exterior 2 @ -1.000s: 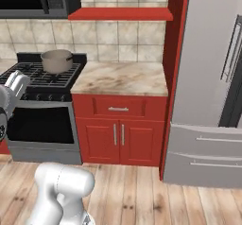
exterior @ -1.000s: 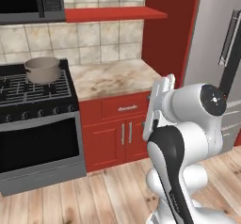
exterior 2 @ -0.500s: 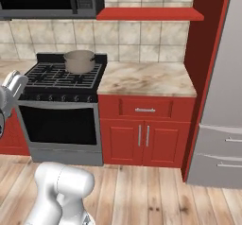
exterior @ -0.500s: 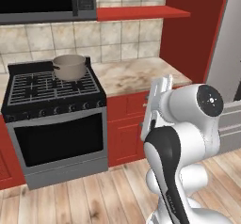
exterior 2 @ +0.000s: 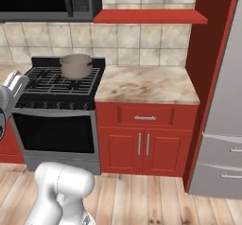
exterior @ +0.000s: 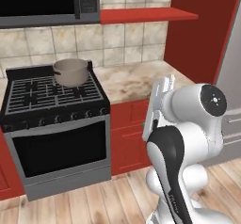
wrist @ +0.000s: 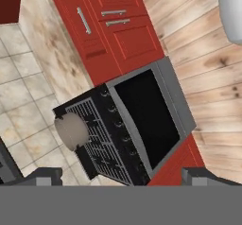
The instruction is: Move the pot and pan from the stove into the sink.
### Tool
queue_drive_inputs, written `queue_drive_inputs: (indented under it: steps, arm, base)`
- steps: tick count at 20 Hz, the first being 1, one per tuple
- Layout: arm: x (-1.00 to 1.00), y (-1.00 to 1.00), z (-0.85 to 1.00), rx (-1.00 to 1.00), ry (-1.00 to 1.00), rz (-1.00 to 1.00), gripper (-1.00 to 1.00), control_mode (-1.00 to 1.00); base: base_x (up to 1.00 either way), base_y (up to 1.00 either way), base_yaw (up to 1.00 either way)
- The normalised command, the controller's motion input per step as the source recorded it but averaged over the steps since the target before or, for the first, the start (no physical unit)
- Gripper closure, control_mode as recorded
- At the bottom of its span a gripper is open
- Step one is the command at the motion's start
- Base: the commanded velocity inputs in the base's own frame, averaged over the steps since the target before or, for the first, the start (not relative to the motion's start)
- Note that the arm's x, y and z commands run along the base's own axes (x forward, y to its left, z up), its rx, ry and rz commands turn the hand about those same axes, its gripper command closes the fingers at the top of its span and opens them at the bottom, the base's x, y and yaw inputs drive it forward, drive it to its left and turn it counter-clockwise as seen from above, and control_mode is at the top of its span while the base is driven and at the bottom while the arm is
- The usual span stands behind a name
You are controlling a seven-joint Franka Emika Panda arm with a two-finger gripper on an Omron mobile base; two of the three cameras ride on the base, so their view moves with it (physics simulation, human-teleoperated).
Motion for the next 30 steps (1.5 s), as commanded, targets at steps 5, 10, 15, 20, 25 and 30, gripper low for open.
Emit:
queue_drive_inputs:
  steps: [5,10,15,20,25,30]
  arm:
    - [0.00,0.00,0.00,0.00,0.00,0.00,-1.00,1.00]
    - [0.00,0.00,0.00,0.00,0.00,0.00,-1.00,1.00]
    - [0.00,0.00,0.00,0.00,0.00,0.00,-1.00,1.00]
    - [0.00,0.00,0.00,0.00,0.00,0.00,-1.00,-1.00]
    - [0.12,0.00,0.00,0.00,0.03,0.00,-1.00,-1.00]
    - [0.10,0.00,0.00,0.03,0.09,0.08,-1.00,-1.00]
  base:
    - [0.82,0.28,-0.01]
    - [0.80,0.32,0.00]
    - [0.69,0.32,0.00]
    - [0.11,0.05,0.00]
    - [0.00,0.00,0.00]
    - [0.00,0.00,0.00]
